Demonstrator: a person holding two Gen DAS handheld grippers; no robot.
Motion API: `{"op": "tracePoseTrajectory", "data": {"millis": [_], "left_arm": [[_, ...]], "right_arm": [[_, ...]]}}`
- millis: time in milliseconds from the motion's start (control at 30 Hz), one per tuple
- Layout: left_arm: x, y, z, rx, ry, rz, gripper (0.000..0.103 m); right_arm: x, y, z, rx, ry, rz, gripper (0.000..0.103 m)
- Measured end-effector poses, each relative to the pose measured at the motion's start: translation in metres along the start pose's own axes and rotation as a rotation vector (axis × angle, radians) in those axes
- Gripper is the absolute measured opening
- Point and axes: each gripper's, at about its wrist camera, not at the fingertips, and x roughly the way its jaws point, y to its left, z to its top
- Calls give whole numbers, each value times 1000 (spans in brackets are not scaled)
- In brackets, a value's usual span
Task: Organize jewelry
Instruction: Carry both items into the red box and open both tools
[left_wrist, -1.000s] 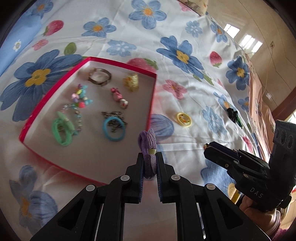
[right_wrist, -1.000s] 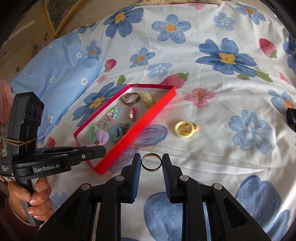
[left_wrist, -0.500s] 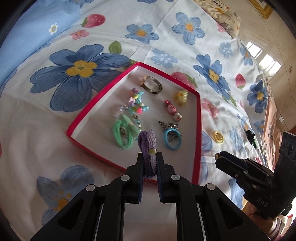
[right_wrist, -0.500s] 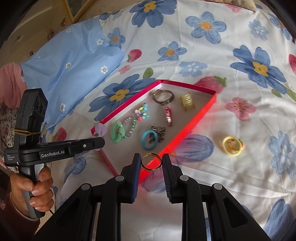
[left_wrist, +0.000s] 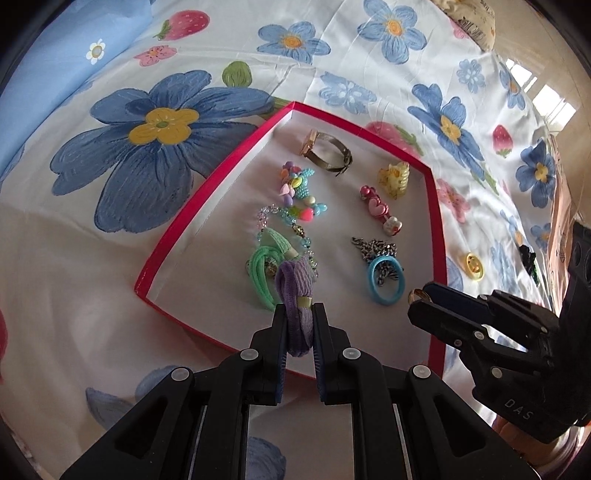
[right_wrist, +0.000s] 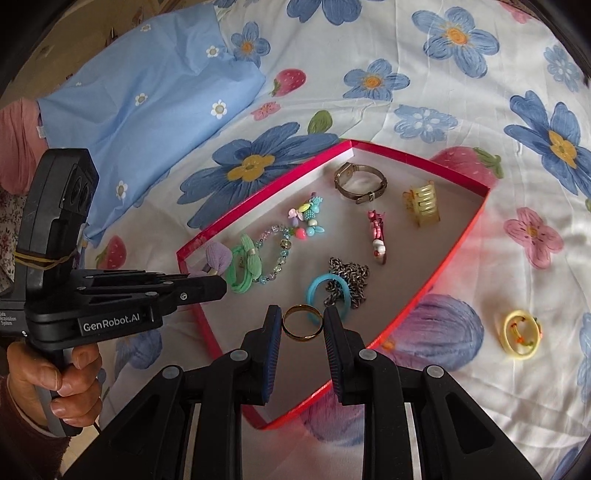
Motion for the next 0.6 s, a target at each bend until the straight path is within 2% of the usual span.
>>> {"op": "tracePoseTrajectory", "data": {"millis": [233,600], "left_arm": [[17,3,3,1,37,1,12],[25,1,5,5,47,5,18]], "right_arm": [[25,0,0,-39,80,-28,23],[28,3,2,-98,117,-43,24]]}}
